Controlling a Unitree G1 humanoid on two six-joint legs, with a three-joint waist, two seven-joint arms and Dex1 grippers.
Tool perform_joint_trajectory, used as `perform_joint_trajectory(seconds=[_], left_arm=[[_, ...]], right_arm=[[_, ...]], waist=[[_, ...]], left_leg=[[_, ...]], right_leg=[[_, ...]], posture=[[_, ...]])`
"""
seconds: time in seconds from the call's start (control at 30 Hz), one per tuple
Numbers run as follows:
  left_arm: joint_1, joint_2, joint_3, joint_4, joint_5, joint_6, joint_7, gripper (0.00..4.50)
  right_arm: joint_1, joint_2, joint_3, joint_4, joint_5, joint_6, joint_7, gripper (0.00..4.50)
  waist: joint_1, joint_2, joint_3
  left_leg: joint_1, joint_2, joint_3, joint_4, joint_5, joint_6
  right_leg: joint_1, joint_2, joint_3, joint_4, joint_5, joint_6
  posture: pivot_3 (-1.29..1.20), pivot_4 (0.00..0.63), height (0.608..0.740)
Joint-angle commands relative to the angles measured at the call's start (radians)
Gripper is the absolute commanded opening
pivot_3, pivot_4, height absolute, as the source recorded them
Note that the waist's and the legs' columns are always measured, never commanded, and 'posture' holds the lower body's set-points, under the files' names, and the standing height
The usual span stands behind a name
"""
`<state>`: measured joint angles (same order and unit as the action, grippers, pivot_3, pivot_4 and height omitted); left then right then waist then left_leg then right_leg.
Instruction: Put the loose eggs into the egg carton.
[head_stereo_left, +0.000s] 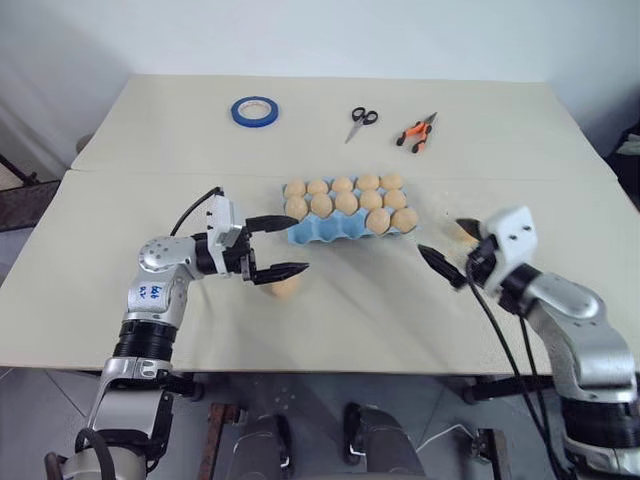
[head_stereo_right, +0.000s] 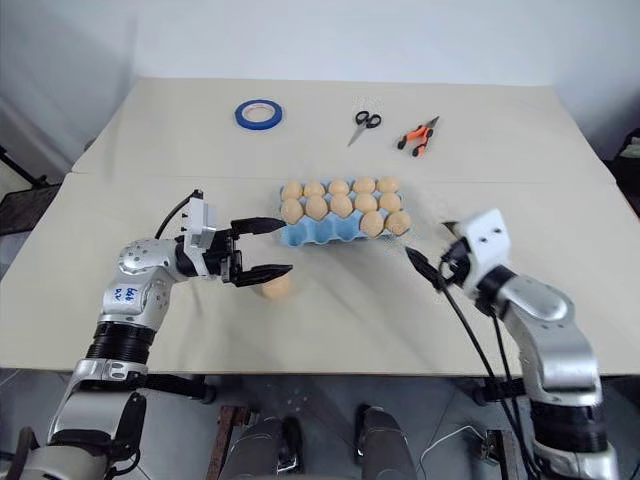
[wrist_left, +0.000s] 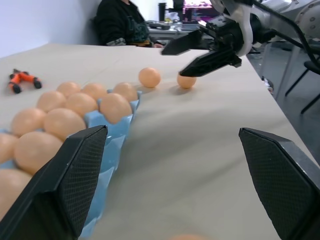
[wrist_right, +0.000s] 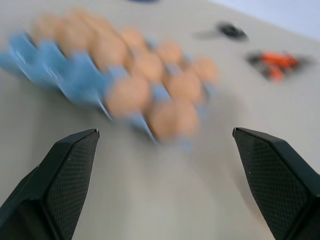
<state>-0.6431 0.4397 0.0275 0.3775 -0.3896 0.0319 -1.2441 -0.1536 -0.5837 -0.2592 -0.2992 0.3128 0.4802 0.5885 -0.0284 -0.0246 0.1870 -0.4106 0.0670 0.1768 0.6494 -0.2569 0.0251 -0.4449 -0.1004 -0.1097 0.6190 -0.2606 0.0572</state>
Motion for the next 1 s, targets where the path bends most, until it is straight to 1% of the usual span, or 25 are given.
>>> perform_joint_trajectory(seconds=[0.03,0.17,0.3,0.53,1.0], left_arm=[[-0.024,-0.002,0.010,0.009,-0.008,-0.020,-0.005,4.50],[-0.033,-0.010,0.007,0.023,-0.007,-0.029,-0.009,4.50],[-0.041,-0.019,0.001,0.033,-0.005,-0.034,-0.010,4.50],[-0.059,-0.026,0.000,0.050,-0.001,-0.039,-0.016,4.50],[-0.051,-0.016,0.008,0.035,-0.004,-0.032,-0.005,4.50]], right_arm=[[0.050,-0.028,-0.117,-0.068,0.028,-0.037,-0.006,4.49],[0.123,-0.013,-0.187,-0.073,0.034,-0.020,-0.041,4.49],[0.150,0.012,-0.189,-0.030,0.032,-0.016,-0.076,4.49],[0.084,0.041,-0.162,0.098,0.035,-0.025,-0.104,4.49],[-0.036,0.054,-0.077,0.332,-0.010,-0.093,-0.122,4.49]], waist=[[-0.002,0.000,0.000],[0.001,0.000,0.000],[0.000,0.000,0.000],[0.000,0.000,0.000],[0.000,0.000,0.000]], left_leg=[[0.001,0.000,0.000,0.000,0.000,0.000],[0.002,0.001,0.000,0.000,0.001,-0.002],[0.002,0.001,0.000,-0.001,0.000,-0.002],[0.002,0.000,0.000,-0.001,0.000,-0.001],[0.002,0.000,0.000,0.000,0.001,-0.001]], right_leg=[[0.000,0.001,0.000,0.000,0.000,0.000],[0.001,0.002,0.001,0.001,0.000,-0.001],[0.001,0.001,0.001,0.001,-0.001,-0.001],[0.001,0.001,0.002,0.000,0.000,-0.001],[0.001,0.001,0.002,0.001,0.000,-0.001]], posture=[[0.00,0.150,0.740],[0.00,0.150,0.740],[0.00,0.150,0.740],[0.00,0.150,0.740],[0.00,0.150,0.740]])
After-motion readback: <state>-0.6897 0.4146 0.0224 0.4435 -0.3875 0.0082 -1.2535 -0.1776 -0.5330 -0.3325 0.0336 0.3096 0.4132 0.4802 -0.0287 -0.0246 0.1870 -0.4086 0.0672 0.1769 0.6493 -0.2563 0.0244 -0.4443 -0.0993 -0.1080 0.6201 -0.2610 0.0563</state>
